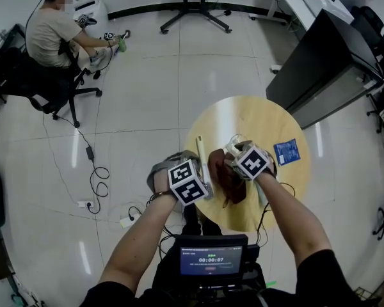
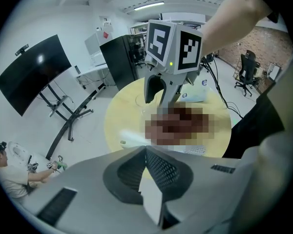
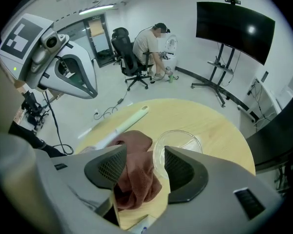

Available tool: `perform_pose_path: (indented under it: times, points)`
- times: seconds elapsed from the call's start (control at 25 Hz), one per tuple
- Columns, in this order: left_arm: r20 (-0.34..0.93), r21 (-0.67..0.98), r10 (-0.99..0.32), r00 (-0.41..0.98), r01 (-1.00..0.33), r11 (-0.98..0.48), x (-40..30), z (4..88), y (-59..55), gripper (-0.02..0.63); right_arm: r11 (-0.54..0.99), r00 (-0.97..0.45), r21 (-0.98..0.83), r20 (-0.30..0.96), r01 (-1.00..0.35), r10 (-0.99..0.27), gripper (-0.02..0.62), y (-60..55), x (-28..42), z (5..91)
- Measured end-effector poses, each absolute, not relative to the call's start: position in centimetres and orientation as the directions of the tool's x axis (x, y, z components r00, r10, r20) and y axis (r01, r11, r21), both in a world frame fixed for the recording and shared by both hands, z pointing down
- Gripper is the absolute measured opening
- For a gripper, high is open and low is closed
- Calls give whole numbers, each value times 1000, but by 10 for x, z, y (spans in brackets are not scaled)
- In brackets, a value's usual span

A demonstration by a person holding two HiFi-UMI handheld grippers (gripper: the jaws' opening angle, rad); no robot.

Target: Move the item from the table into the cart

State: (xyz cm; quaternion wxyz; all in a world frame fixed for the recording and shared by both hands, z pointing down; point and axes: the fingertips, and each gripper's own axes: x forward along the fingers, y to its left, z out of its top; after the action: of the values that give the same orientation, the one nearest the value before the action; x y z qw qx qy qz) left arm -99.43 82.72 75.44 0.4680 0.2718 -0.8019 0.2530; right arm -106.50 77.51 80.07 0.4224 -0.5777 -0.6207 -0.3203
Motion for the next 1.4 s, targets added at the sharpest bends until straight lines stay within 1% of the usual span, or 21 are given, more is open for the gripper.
perform_pose_path:
  times: [0.04, 0.2, 0.28, 0.32, 0.4, 0.52, 0.56, 0.6, 0.64, 0.76, 0.8, 0.88, 0.96, 1.2, 1.4]
  points:
    - [889, -147, -202, -411, -674, 724, -994, 759, 829, -11, 130, 27, -94, 898, 987, 439, 233, 777, -1065, 806]
    - [893, -131, -211, -397, -679, 722, -993, 772, 832, -11, 133, 17, -73, 925, 988, 380, 233, 776, -1072, 832]
    - [896, -131, -208, -393, -680, 721, -996, 779, 834, -11, 134, 16, -75, 919, 988, 393, 233, 783, -1076, 833]
    - [897, -132, -204, -391, -679, 722, -999, 784, 835, -11, 136, 12, -72, 917, 988, 399, 212, 786, -1079, 834]
    - [902, -130, -198, -384, -678, 724, -1003, 793, 837, -11, 134, 11, -68, 921, 989, 388, 210, 786, -1084, 839]
    - [907, -123, -195, -373, -677, 725, -1007, 804, 835, -11, 111, -12, -19, 961, 994, 278, 209, 772, -1089, 852]
    - [907, -121, -195, -373, -675, 728, -1008, 806, 833, -11, 95, -43, 21, 970, 995, 238, 182, 767, -1094, 854]
    - [906, -120, -196, -375, -673, 730, -1010, 807, 831, -11, 78, -79, 64, 975, 995, 207, 131, 762, -1100, 855]
    - [906, -119, -196, -375, -671, 732, -1011, 808, 830, -11, 65, -107, 96, 976, 993, 189, 94, 760, -1104, 856]
    - [906, -119, -198, -375, -672, 731, -1012, 810, 828, -11, 44, -128, 123, 978, 991, 163, 84, 759, -1106, 857]
    - [906, -118, -198, -374, -673, 730, -1011, 811, 827, -11, 33, -130, 126, 979, 991, 156, 68, 760, -1105, 857]
    - [905, -119, -199, -376, -672, 731, -1009, 813, 826, -11, 15, -136, 135, 979, 991, 152, 55, 760, -1101, 860]
    - [903, -121, -199, -380, -670, 733, -1007, 814, 826, -11, 12, -140, 140, 978, 990, 156, 26, 761, -1100, 862]
    - [905, -122, -192, -380, -663, 738, -1005, 809, 826, -11, 5, -122, 123, 975, 992, 186, 20, 757, -1101, 857]
    - [902, -125, -186, -389, -649, 750, -997, 799, 830, -11, 28, -123, 120, 962, 992, 245, 11, 756, -1096, 844]
